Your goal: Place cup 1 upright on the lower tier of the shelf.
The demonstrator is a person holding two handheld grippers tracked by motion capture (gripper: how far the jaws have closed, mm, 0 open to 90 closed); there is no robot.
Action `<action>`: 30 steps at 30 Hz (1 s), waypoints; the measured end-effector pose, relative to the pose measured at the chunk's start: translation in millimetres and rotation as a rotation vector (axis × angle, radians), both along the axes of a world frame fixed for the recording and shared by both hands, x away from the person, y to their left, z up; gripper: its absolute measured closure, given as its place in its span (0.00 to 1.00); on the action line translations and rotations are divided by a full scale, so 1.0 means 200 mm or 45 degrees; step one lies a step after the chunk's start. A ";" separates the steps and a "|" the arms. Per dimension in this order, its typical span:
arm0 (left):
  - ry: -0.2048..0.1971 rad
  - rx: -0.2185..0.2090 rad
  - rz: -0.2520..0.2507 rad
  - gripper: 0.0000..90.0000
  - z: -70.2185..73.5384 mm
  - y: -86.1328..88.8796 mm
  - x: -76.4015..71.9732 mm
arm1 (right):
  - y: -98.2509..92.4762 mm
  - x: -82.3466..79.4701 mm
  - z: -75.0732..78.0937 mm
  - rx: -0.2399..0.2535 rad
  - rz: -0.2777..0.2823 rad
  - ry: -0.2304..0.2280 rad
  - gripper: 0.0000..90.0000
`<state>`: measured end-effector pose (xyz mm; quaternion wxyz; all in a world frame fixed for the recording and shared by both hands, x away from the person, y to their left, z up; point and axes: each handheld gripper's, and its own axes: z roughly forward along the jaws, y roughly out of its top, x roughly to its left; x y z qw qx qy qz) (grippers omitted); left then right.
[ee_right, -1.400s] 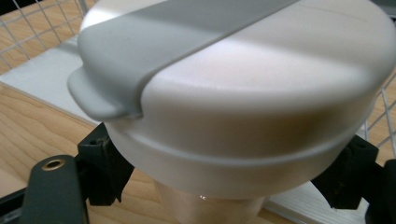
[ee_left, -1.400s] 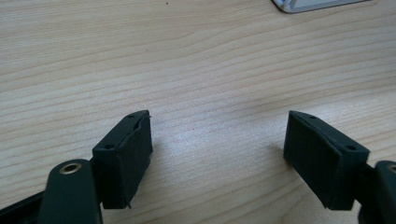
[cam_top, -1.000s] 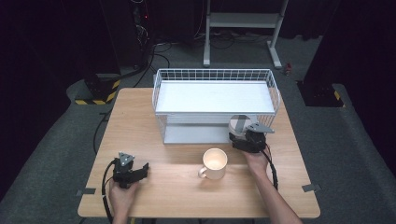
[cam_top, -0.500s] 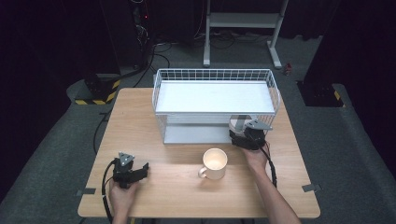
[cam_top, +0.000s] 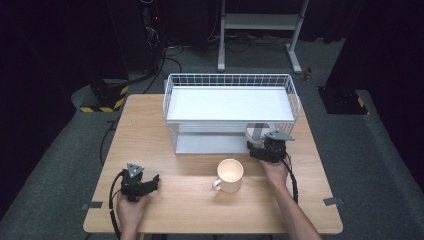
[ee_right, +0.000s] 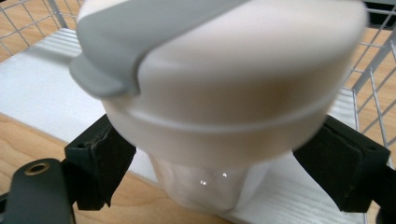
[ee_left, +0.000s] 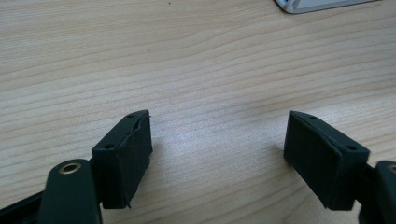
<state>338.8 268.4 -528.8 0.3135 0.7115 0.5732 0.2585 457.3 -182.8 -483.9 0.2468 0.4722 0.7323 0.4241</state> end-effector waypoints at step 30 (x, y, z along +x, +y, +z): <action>0.001 -0.002 0.000 0.26 0.00 0.00 0.00 | 0.04 -0.01 -0.04 -0.072 -0.099 0.044 0.39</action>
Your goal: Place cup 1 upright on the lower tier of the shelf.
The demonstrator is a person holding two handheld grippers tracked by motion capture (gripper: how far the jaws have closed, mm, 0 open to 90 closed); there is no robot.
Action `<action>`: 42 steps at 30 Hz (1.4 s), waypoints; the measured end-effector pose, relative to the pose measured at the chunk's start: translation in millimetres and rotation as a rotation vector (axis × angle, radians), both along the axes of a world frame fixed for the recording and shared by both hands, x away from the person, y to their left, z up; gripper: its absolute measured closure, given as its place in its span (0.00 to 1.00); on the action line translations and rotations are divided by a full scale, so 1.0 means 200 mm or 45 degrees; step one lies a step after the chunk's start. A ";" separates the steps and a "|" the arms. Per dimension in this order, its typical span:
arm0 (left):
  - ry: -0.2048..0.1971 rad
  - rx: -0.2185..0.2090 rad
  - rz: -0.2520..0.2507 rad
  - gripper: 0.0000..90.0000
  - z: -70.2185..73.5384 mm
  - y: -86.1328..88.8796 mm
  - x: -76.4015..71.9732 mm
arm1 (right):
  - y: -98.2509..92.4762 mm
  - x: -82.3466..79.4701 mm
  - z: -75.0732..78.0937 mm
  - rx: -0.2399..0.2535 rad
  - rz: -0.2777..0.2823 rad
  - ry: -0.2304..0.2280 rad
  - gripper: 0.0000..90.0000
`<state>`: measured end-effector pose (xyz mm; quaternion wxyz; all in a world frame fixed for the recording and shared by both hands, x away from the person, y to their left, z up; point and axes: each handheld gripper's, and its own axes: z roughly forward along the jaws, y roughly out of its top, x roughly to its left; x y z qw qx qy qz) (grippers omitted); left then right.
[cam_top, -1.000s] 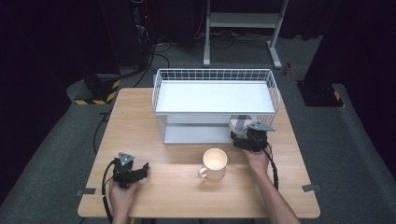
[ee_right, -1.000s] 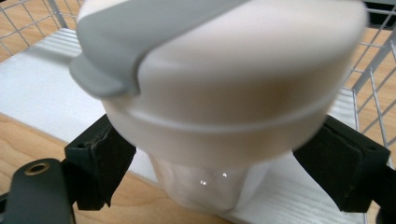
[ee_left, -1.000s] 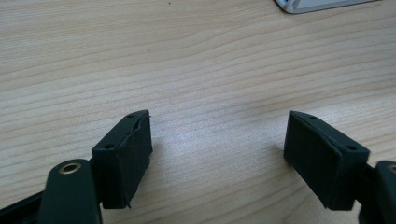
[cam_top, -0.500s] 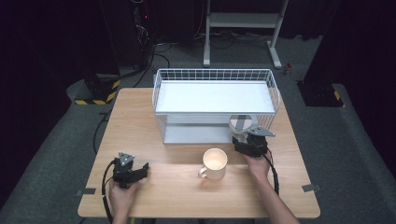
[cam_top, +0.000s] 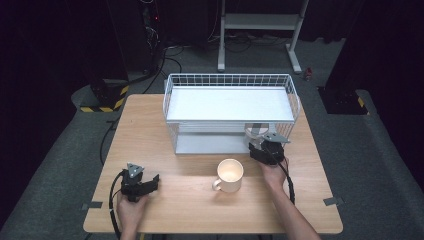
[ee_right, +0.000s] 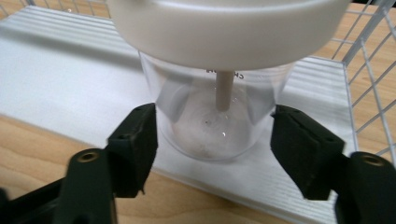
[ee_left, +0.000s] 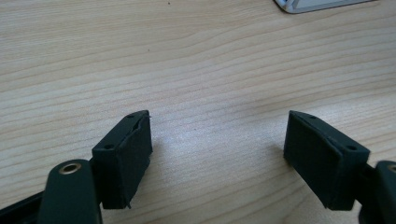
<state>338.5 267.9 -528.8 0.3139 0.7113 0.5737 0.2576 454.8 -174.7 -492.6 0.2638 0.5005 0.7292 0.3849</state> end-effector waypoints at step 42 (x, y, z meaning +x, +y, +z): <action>0.001 0.000 -0.002 0.26 0.00 0.00 0.00 | 0.06 0.18 -0.04 -0.001 -0.107 0.063 0.71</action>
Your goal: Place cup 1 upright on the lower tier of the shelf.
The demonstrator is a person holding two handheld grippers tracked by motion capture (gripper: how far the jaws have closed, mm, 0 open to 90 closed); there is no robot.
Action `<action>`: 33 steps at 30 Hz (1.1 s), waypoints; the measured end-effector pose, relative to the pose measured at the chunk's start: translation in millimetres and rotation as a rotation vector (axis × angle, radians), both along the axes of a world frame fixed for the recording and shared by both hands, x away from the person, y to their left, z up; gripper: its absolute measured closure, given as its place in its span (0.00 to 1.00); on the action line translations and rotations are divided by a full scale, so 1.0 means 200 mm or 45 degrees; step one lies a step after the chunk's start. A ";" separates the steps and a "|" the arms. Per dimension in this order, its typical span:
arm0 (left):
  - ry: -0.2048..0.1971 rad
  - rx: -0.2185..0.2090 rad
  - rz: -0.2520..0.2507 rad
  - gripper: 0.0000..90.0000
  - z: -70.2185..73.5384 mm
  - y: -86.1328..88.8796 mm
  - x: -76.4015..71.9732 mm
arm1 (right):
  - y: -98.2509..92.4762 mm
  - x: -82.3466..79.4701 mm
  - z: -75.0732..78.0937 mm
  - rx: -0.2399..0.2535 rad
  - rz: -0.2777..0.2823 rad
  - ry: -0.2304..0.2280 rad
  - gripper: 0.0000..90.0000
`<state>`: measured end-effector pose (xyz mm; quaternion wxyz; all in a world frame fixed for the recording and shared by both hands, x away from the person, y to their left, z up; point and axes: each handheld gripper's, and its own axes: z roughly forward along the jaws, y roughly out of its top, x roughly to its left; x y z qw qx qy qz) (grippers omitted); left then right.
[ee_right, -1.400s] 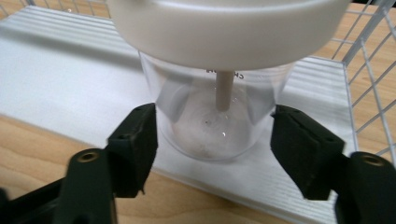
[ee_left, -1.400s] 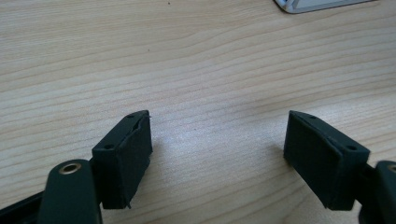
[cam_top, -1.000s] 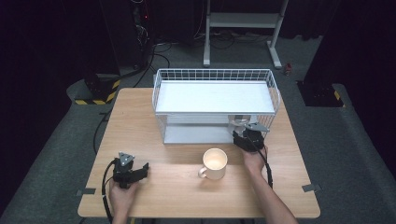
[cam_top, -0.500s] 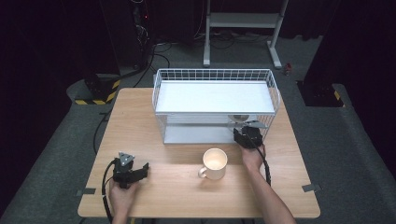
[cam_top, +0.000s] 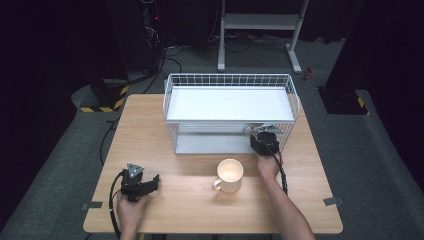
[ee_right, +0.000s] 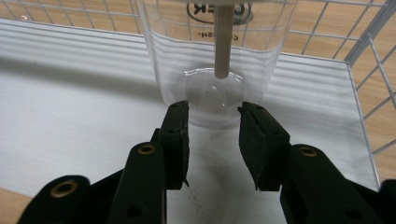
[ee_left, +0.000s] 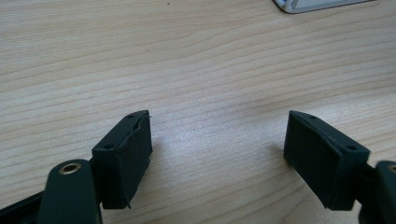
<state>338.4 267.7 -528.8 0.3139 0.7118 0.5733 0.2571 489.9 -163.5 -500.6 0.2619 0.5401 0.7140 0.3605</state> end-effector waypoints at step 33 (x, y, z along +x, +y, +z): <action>-0.001 0.001 -0.001 0.26 0.00 0.00 0.00 | -0.10 -0.15 0.08 0.102 0.120 -0.022 0.43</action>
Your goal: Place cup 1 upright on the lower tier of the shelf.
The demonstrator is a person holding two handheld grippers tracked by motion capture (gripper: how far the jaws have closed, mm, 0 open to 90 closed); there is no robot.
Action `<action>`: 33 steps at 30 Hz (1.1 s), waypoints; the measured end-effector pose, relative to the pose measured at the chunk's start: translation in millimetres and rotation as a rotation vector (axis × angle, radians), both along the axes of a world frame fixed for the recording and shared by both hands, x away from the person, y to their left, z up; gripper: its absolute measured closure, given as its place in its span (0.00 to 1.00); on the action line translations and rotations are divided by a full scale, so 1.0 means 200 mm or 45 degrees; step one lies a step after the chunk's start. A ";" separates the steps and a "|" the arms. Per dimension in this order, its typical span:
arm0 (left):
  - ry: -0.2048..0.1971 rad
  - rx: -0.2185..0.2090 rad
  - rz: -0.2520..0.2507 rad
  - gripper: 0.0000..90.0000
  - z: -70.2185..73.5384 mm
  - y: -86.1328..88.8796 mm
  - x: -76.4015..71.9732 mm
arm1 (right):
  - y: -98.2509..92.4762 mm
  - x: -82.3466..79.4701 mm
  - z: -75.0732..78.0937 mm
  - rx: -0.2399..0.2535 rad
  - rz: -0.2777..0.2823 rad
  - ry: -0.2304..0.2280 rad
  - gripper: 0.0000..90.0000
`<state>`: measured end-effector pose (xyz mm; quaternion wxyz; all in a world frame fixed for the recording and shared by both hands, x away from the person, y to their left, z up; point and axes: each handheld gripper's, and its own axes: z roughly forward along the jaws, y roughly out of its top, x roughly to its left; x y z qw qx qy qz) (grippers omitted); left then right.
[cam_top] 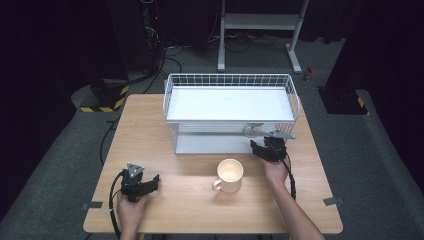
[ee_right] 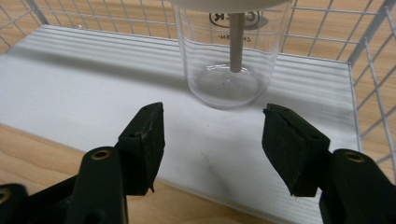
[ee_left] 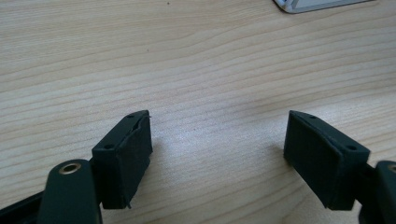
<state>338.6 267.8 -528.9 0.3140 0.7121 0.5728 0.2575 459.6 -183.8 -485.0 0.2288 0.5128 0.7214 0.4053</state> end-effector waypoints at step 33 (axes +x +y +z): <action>0.001 0.001 0.005 0.26 0.00 0.00 0.00 | -0.15 -0.15 0.05 0.050 0.048 -0.063 0.38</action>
